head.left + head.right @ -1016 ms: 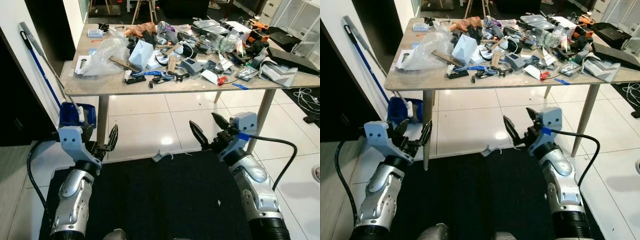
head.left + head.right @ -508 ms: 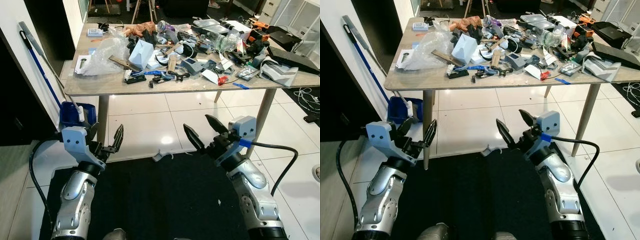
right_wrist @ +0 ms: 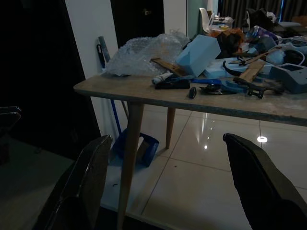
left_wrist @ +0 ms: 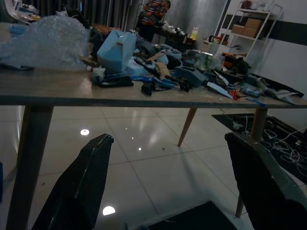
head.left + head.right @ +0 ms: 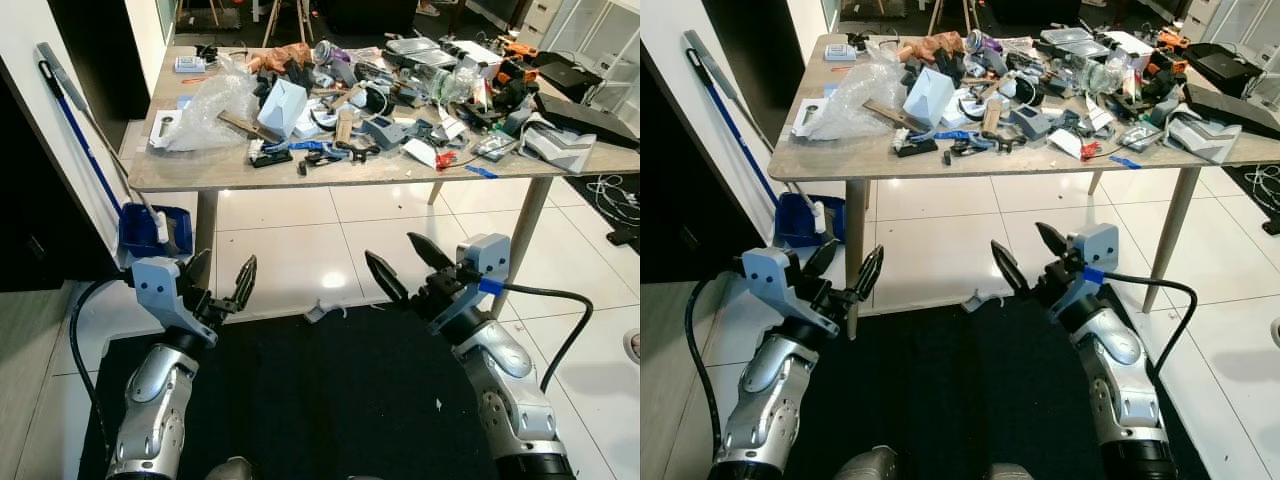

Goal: Picking trash to rubbish bin

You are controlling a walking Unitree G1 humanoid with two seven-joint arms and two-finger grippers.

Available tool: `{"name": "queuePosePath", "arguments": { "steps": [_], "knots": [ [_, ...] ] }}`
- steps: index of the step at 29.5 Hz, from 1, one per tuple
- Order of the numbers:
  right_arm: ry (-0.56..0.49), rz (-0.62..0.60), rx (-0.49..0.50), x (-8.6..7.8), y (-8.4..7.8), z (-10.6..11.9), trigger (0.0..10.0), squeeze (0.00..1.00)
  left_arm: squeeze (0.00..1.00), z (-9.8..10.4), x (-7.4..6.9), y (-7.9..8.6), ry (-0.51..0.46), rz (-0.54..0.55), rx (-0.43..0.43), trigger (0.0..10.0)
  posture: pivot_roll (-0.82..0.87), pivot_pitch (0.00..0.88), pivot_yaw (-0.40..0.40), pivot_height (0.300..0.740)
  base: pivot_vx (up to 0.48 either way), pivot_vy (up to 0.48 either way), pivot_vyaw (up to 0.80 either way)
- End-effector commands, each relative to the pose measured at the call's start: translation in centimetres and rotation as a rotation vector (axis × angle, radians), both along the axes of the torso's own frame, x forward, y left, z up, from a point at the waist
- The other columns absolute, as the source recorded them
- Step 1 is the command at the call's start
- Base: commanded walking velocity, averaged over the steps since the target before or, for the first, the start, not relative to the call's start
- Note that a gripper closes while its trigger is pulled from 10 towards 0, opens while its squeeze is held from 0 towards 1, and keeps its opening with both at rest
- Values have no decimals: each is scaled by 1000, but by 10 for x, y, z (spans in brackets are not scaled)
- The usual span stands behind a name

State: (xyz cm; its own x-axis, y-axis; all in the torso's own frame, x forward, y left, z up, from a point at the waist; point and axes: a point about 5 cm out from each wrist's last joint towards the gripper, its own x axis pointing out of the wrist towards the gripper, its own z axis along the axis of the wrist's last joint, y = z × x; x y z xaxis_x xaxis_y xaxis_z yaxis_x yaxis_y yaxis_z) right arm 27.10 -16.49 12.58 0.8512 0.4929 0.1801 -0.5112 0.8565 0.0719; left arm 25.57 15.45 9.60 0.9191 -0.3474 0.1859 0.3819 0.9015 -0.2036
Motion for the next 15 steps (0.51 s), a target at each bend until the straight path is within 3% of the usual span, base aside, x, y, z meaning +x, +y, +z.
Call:
{"name": "queuePosePath", "arguments": {
  "steps": [1,15],
  "knots": [
    [7,2,-4,1,-1,-1,10000,0,0,-3,0,-4,5,-15,-14,10000,-11,0,-28,740,307,0,0],
    [15,12,-9,1,-1,-3,10000,0,0,-2,0,-4,-3,-30,-19,10000,-11,0,-28,740,341,0,0]
  ]
}}
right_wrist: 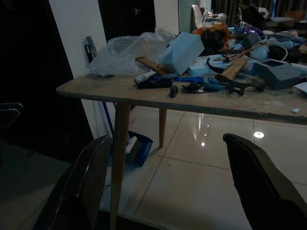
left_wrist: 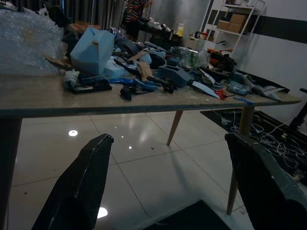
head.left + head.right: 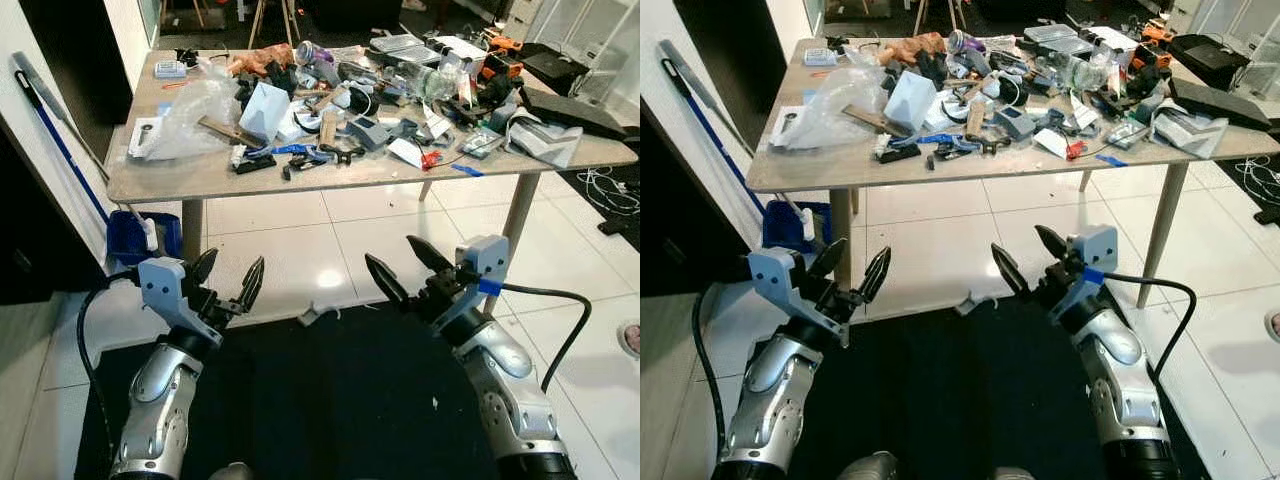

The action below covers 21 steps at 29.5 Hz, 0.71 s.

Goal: Picking trash to rubbish bin

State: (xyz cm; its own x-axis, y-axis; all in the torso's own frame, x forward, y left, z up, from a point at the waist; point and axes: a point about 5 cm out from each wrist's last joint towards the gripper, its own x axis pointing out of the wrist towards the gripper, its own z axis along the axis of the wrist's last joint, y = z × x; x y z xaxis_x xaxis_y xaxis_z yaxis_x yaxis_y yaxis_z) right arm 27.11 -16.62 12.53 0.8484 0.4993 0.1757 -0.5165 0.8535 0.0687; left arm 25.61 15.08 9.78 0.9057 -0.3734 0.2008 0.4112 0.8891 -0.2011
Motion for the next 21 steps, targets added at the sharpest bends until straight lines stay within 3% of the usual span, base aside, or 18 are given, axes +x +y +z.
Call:
{"name": "queuePosePath", "arguments": {
  "steps": [1,21],
  "knots": [
    [12,5,-4,1,0,-2,10000,0,0,-4,0,-1,12,-1,-15,10000,-11,0,-28,740,349,0,0],
    [4,16,-11,0,1,1,10000,0,0,-1,0,-1,3,-7,-15,10000,-7,0,-26,740,350,0,0]
  ]
}}
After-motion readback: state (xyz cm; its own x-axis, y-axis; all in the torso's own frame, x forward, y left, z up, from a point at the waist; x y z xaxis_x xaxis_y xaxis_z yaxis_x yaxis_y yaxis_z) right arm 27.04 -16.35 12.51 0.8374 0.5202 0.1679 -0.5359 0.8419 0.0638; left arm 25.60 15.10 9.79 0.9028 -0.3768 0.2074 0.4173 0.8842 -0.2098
